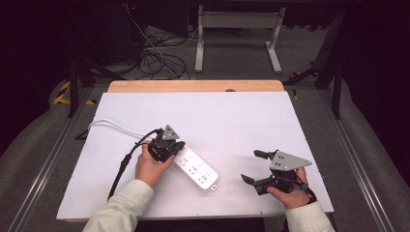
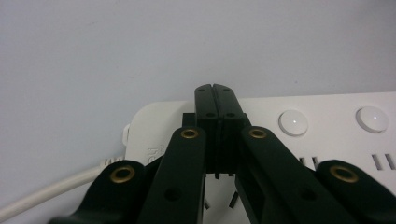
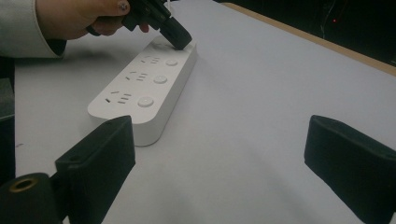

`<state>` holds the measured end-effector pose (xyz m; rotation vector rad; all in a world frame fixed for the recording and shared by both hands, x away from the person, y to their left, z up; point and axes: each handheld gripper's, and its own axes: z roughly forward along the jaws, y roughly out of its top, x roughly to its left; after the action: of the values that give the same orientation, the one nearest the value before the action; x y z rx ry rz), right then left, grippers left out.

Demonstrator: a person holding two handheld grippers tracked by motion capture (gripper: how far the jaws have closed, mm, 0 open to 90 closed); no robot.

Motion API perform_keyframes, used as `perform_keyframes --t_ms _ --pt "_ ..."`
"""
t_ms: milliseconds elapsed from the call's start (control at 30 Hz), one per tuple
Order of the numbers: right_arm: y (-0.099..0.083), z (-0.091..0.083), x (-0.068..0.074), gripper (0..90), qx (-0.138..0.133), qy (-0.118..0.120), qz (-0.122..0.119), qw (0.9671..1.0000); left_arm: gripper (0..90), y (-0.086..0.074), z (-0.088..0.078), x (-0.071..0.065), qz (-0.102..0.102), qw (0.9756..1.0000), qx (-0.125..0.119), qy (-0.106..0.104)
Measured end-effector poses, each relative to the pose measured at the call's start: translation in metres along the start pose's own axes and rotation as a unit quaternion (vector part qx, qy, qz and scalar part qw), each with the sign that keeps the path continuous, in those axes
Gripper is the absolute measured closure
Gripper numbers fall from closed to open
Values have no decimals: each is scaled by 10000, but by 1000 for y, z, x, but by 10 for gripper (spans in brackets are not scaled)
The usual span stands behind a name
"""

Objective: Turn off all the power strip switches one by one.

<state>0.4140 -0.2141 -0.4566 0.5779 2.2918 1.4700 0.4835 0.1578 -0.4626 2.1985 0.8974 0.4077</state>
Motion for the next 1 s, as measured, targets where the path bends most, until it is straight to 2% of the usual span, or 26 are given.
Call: perform_keyframes --t_ms 200,333,600,633,700,733,833,900,967,1000 --pt "0 0 0 95 1 -5 1 10000 900 2 0 -6 185 9995 77 226" --pt "0 0 0 95 -2 -5 -1 10000 900 3 0 -4 136 9997 113 158" --pt "0 1 0 95 25 -1 5 10000 900 2 1 -7 198 9995 119 235" --pt "0 1 1 95 27 5 0 10000 900 3 -2 -9 236 9991 2 339" --pt "-1 1 0 95 36 4 -11 10000 900 6 -2 -13 357 9981 112 496" --pt "-1 1 0 95 27 3 -1 10000 900 6 -3 -13 397 9978 79 519" --pt "-2 1 -2 95 41 -12 27 10000 900 10 -13 -9 179 9992 -188 315" --pt "-2 1 -3 95 47 -23 40 10000 900 11 -21 -7 127 9992 -327 217" --pt "-2 1 -2 95 54 -18 32 10000 900 11 -24 -6 168 9990 -364 206" --pt "-2 1 -2 95 62 -11 21 10000 900 11 -27 -7 124 9990 -408 116"
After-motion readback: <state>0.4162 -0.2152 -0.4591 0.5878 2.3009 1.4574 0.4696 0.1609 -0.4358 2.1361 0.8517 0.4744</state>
